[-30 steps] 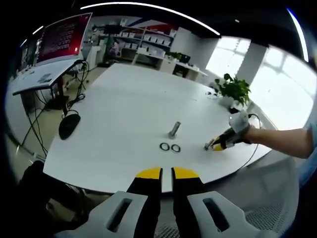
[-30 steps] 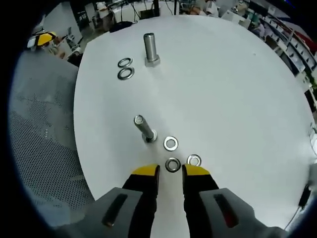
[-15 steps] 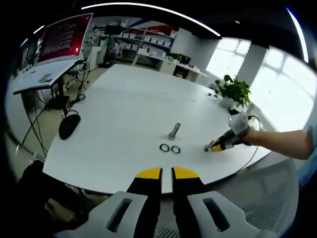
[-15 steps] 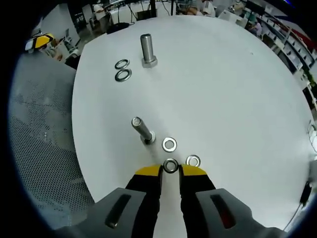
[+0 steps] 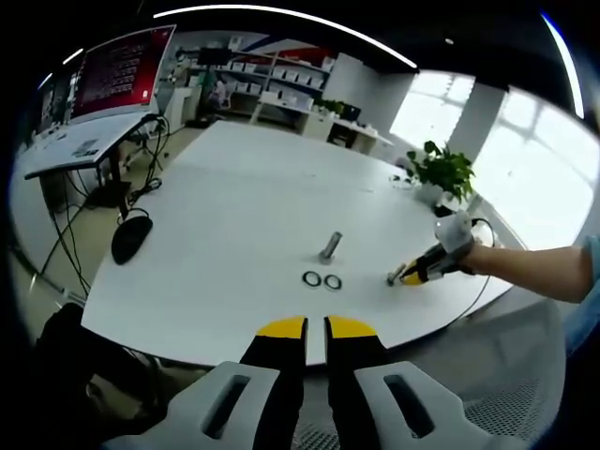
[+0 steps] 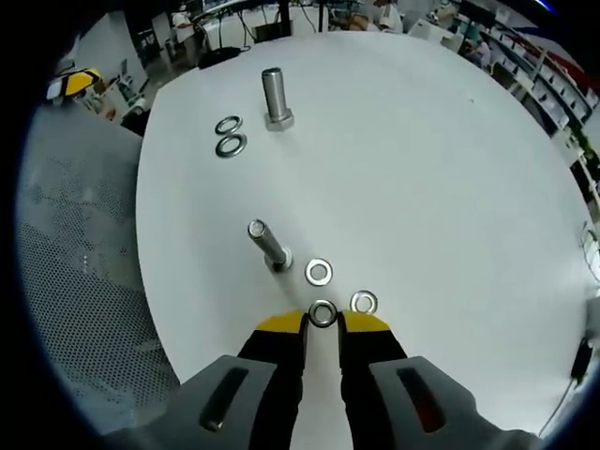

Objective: Place the washer onto the threaded stud by aligning its center hole with the stud, sliding it down to the base, and recovering from edge contact or off-axis alignment until the washer reaches the visible bottom stop.

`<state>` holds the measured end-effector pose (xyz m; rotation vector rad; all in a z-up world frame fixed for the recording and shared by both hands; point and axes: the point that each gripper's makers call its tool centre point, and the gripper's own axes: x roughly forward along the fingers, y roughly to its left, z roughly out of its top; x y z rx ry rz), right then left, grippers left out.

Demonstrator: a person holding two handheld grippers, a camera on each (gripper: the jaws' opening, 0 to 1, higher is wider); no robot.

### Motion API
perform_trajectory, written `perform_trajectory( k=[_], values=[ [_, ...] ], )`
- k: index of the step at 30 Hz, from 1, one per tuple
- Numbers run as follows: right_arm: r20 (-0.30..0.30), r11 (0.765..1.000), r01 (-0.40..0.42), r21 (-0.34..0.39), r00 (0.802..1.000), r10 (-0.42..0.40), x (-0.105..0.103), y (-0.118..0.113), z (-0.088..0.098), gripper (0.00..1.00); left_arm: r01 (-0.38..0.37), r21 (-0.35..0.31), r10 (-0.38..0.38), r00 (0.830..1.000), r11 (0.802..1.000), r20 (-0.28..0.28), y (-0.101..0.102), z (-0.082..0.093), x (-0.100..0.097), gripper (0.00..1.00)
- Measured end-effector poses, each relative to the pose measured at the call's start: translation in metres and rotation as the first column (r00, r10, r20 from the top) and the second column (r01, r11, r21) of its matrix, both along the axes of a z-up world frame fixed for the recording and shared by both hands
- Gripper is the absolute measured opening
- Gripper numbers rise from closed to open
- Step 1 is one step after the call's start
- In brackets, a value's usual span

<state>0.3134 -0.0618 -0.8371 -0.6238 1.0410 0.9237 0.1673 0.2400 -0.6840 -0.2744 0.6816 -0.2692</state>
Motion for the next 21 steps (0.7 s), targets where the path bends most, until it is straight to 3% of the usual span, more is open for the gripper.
perform_trajectory(
  k=[21],
  values=[
    [0.064, 0.990, 0.034, 0.139, 0.997, -0.043, -0.004, 0.011, 0.040, 0.15, 0.003, 0.002, -0.003, 1.000, 1.000, -0.003, -0.001, 0.000, 0.000, 0.05]
  ],
)
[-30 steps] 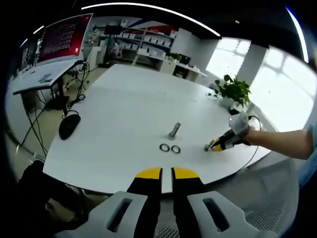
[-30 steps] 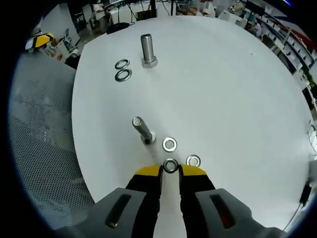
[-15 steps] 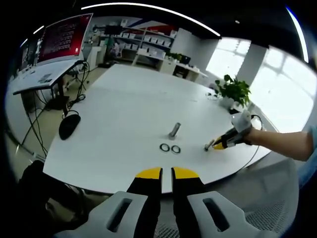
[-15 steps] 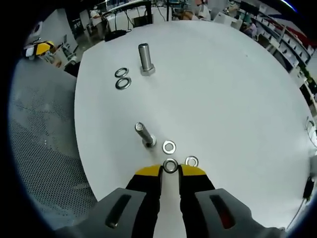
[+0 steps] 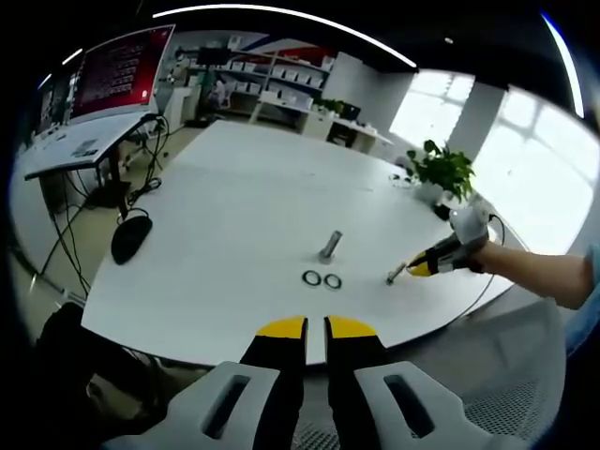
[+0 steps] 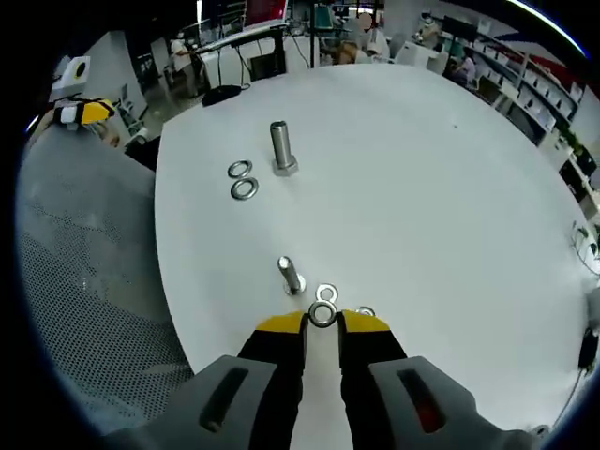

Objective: Place the washer onto the threaded stud by aligning its center hole with the stud, sliding it down to the base, and recovering from edge contact or off-axis alignment until the washer reaches the visible bottom stop.

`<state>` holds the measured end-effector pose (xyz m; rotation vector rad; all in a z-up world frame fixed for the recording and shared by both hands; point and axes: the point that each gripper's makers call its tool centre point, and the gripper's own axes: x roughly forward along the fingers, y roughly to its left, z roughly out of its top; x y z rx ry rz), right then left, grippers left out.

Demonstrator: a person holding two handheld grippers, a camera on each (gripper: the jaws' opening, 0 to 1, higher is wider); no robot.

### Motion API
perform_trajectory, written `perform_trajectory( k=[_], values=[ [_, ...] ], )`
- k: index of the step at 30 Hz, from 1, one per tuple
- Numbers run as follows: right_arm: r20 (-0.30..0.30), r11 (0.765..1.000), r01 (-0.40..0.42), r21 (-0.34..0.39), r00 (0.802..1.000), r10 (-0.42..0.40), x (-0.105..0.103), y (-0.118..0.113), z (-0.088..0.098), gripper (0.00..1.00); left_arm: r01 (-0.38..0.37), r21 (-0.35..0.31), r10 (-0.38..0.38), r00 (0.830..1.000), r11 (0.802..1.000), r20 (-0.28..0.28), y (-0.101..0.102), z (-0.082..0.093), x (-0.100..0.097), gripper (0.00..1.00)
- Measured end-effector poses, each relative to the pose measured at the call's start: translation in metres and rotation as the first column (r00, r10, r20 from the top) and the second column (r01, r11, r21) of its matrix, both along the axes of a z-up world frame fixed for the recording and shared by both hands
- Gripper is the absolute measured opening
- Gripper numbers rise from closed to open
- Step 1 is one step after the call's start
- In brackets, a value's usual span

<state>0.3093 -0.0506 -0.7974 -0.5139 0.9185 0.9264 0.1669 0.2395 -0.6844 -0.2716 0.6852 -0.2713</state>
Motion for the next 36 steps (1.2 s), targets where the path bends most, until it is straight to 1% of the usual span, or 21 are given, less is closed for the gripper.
perform_trajectory(
  k=[5, 8, 9, 11, 15, 18, 21, 27, 36],
  values=[
    [0.027, 1.000, 0.007, 0.029, 1.000, -0.007, 0.000, 0.004, 0.011, 0.15, 0.000, 0.001, 0.000, 1.000, 1.000, -0.001, 0.000, 0.000, 0.000, 0.05],
    [0.057, 0.998, -0.004, 0.068, 0.998, 0.000, -0.001, 0.010, 0.019, 0.15, 0.000, 0.000, 0.000, 1.000, 1.000, -0.001, 0.000, 0.000, 0.000, 0.05],
    [0.054, 0.998, -0.002, 0.064, 0.999, -0.002, -0.001, 0.010, 0.019, 0.15, 0.000, 0.001, 0.000, 1.000, 1.000, -0.001, 0.000, 0.000, 0.000, 0.05],
    [0.076, 0.998, -0.012, 0.060, 0.997, 0.007, 0.000, 0.010, 0.021, 0.14, 0.001, 0.001, -0.001, 1.000, 1.000, -0.002, 0.000, 0.000, 0.000, 0.05],
    [0.054, 0.995, -0.002, 0.096, 0.999, -0.003, -0.001, 0.014, 0.024, 0.14, 0.000, 0.000, 0.000, 1.000, 1.000, 0.000, 0.000, 0.000, 0.000, 0.05],
    [0.068, 0.995, -0.009, 0.100, 0.998, 0.003, -0.002, 0.016, 0.027, 0.14, -0.001, 0.000, 0.001, 1.000, 1.000, 0.001, 0.000, 0.000, 0.000, 0.05],
    [0.067, 0.994, -0.018, 0.112, 0.998, 0.011, -0.003, 0.020, 0.031, 0.14, -0.001, -0.001, 0.001, 1.000, 1.000, 0.002, 0.000, 0.000, 0.000, 0.05],
    [0.073, 0.992, -0.050, 0.112, 0.996, 0.042, -0.005, 0.029, 0.034, 0.14, -0.002, -0.002, 0.002, 1.000, 1.000, 0.004, 0.001, 0.000, 0.000, 0.05],
    [0.066, 0.994, -0.076, 0.075, 0.995, 0.071, -0.005, 0.031, 0.027, 0.14, -0.002, -0.003, 0.002, 1.000, 1.000, 0.004, 0.000, 0.000, 0.000, 0.05]
  ],
)
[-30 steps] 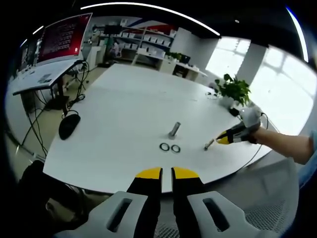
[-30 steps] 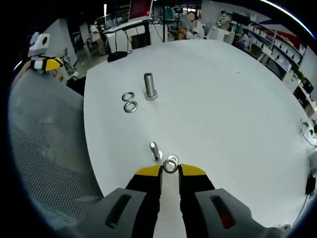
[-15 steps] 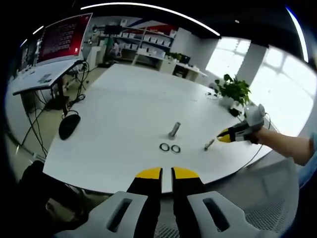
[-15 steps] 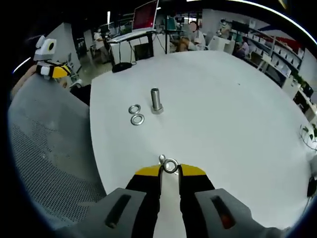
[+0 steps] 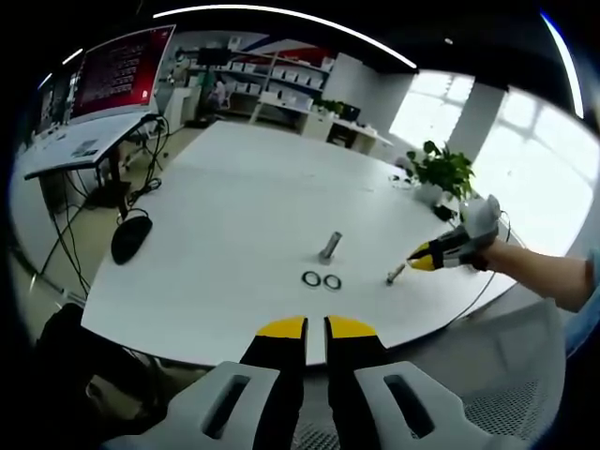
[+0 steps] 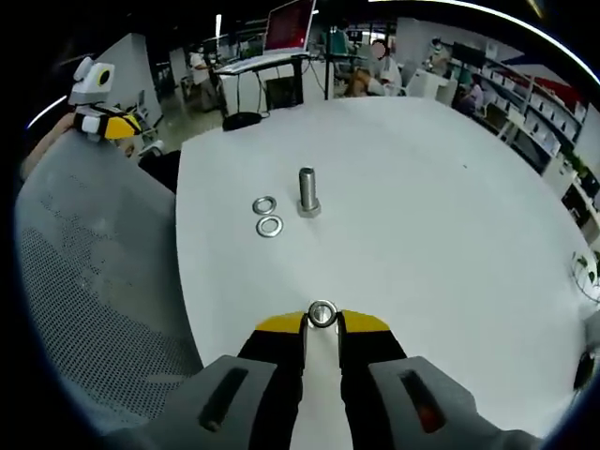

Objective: Place the washer onto the threaded stud by aligning its center hole with the stud, sliding it down to the base, and recovering from edge contact or off-axis alignment until the washer reaches the visible bottom stop.

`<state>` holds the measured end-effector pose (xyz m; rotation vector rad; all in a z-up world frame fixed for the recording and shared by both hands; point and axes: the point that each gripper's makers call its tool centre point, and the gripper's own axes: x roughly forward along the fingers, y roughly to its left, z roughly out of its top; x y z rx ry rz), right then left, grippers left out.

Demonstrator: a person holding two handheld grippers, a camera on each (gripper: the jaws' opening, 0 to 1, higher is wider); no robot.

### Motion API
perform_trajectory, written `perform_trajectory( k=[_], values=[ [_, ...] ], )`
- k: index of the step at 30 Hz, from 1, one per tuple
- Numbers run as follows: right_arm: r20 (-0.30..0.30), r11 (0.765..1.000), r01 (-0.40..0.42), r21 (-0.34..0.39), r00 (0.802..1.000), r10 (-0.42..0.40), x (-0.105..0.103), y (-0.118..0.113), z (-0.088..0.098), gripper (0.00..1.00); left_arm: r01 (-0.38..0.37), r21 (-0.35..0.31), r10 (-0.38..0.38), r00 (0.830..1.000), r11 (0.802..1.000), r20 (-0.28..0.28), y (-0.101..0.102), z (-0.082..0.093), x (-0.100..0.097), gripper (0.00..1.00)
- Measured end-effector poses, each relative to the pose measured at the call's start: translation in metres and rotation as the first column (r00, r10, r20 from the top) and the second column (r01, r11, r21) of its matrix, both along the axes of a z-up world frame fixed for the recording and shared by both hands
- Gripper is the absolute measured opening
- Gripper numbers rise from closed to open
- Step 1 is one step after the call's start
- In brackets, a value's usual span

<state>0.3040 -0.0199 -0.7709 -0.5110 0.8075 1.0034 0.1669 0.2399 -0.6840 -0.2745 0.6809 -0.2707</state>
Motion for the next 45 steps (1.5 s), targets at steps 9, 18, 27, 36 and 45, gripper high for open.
perform_trajectory(
  k=[9, 18, 27, 36, 45],
  values=[
    [-0.007, 1.000, -0.003, -0.008, 1.000, 0.003, -0.001, 0.004, -0.002, 0.14, -0.001, -0.001, 0.001, 1.000, 1.000, 0.002, 0.000, 0.000, 0.000, 0.05],
    [-0.019, 0.999, -0.015, -0.030, 1.000, 0.015, 0.000, 0.005, -0.007, 0.14, -0.002, -0.002, 0.002, 1.000, 1.000, 0.003, 0.000, 0.000, 0.000, 0.05],
    [-0.022, 0.999, -0.020, -0.041, 1.000, 0.019, 0.000, 0.007, -0.008, 0.14, -0.002, -0.002, 0.002, 1.000, 1.000, 0.002, 0.000, 0.000, 0.000, 0.05],
    [-0.027, 0.997, -0.039, -0.071, 0.999, 0.037, 0.000, 0.007, -0.013, 0.14, 0.000, -0.002, 0.000, 1.000, 1.000, 0.003, 0.000, 0.000, 0.000, 0.05],
    [-0.040, 0.991, -0.056, -0.122, 0.998, 0.051, 0.000, 0.006, -0.025, 0.14, 0.005, 0.001, -0.005, 1.000, 1.000, -0.003, -0.001, -0.001, 0.000, 0.05]
  ],
)
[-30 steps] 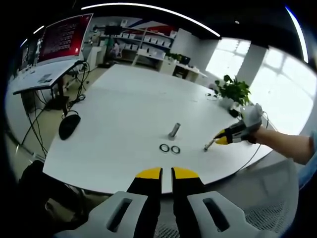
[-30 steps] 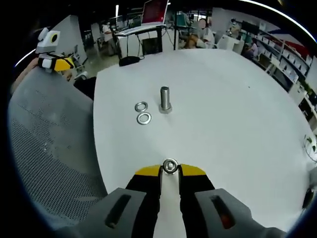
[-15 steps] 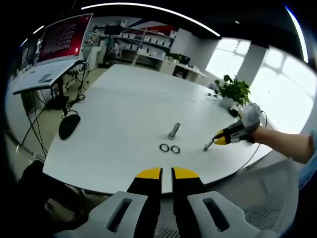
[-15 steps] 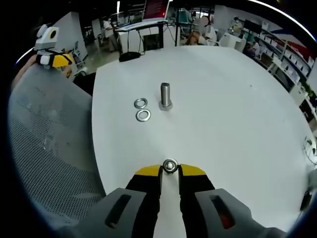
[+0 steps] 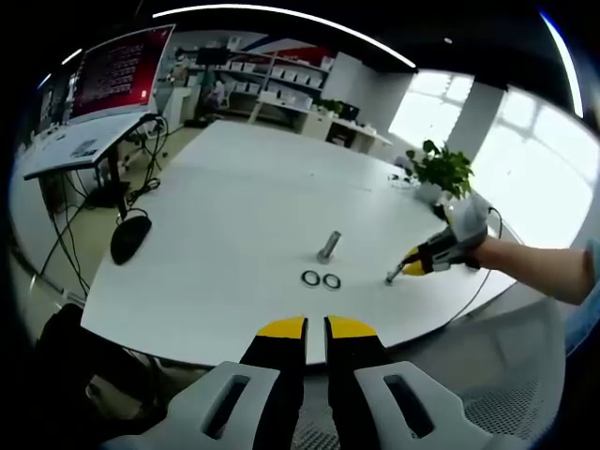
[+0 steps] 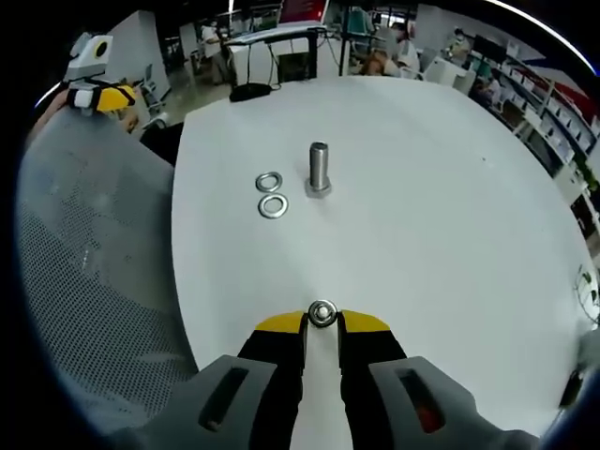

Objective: Place the washer onto the threaded stud by aligning its center hole with the stud, sliding it down to the base, and recovering from edge contact or off-axis alignment until the washer reaches the visible bottom stop.

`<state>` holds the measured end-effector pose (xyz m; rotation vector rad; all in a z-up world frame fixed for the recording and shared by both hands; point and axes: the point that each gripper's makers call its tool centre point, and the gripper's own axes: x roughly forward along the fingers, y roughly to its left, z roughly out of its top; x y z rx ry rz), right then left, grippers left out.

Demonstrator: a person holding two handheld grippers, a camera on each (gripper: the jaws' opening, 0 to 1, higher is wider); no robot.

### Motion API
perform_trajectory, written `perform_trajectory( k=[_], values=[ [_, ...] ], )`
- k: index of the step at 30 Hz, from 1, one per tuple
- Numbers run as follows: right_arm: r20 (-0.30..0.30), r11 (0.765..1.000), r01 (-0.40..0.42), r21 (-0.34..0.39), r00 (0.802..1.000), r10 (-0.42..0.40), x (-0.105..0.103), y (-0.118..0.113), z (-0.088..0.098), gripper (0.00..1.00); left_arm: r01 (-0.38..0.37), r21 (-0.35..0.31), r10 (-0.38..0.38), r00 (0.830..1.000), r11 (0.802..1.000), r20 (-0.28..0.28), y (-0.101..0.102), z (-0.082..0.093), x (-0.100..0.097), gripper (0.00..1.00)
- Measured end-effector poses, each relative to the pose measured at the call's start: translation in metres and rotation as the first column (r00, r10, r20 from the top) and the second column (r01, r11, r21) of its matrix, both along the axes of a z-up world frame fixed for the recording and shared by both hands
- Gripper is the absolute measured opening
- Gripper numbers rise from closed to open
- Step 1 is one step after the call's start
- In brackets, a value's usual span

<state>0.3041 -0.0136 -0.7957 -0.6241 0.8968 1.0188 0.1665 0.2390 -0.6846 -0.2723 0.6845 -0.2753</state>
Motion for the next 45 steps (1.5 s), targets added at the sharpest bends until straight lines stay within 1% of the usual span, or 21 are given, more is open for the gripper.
perform_trajectory(
  k=[7, 13, 16, 20, 30, 32, 33, 34, 36, 41, 45],
  values=[
    [-0.008, 0.999, -0.033, -0.039, 0.999, 0.033, -0.001, 0.002, -0.010, 0.14, -0.004, -0.001, 0.004, 1.000, 1.000, 0.003, 0.000, 0.000, 0.001, 0.05],
    [-0.019, 0.997, -0.042, -0.062, 0.999, 0.041, -0.002, 0.000, -0.018, 0.14, -0.004, -0.001, 0.004, 1.000, 1.000, 0.004, 0.001, 0.001, 0.001, 0.05],
    [-0.021, 0.994, -0.065, -0.091, 0.998, 0.063, -0.004, 0.000, -0.024, 0.14, -0.004, 0.000, 0.004, 1.000, 1.000, 0.004, 0.001, 0.001, 0.001, 0.05],
    [-0.025, 0.989, -0.091, -0.115, 0.996, 0.089, -0.006, 0.001, -0.027, 0.14, -0.003, 0.001, 0.003, 1.000, 1.000, 0.004, 0.001, 0.000, 0.001, 0.05],
    [-0.040, 0.982, -0.109, -0.152, 0.994, 0.104, -0.006, -0.001, -0.036, 0.14, -0.004, 0.000, 0.004, 1.000, 1.000, 0.002, 0.001, 0.000, 0.000, 0.05],
    [-0.043, 0.979, -0.127, -0.158, 0.992, 0.121, -0.007, -0.001, -0.037, 0.15, -0.005, -0.001, 0.005, 1.000, 1.000, 0.002, 0.001, 0.000, 0.001, 0.05],
    [-0.044, 0.977, -0.144, -0.160, 0.989, 0.139, -0.008, -0.001, -0.037, 0.17, -0.005, -0.001, 0.005, 1.000, 1.000, 0.002, 0.001, 0.000, 0.001, 0.05],
    [-0.029, 0.978, -0.136, -0.158, 0.991, 0.133, -0.006, -0.001, -0.037, 0.22, -0.005, -0.001, 0.005, 1.000, 1.000, 0.003, 0.001, 0.000, 0.001, 0.05],
    [-0.025, 0.979, -0.121, -0.163, 0.993, 0.118, -0.005, -0.004, -0.036, 0.31, -0.005, -0.001, 0.005, 1.000, 1.000, 0.004, 0.001, 0.001, 0.001, 0.05],
    [-0.024, 0.983, -0.093, -0.161, 0.996, 0.090, -0.001, -0.016, -0.034, 0.32, -0.005, -0.001, 0.005, 1.000, 1.000, 0.006, 0.001, 0.001, 0.001, 0.05],
    [-0.020, 0.986, -0.066, -0.154, 0.998, 0.064, 0.001, -0.025, -0.032, 0.30, -0.004, 0.000, 0.004, 1.000, 1.000, 0.006, 0.001, 0.001, 0.001, 0.05]
  ],
)
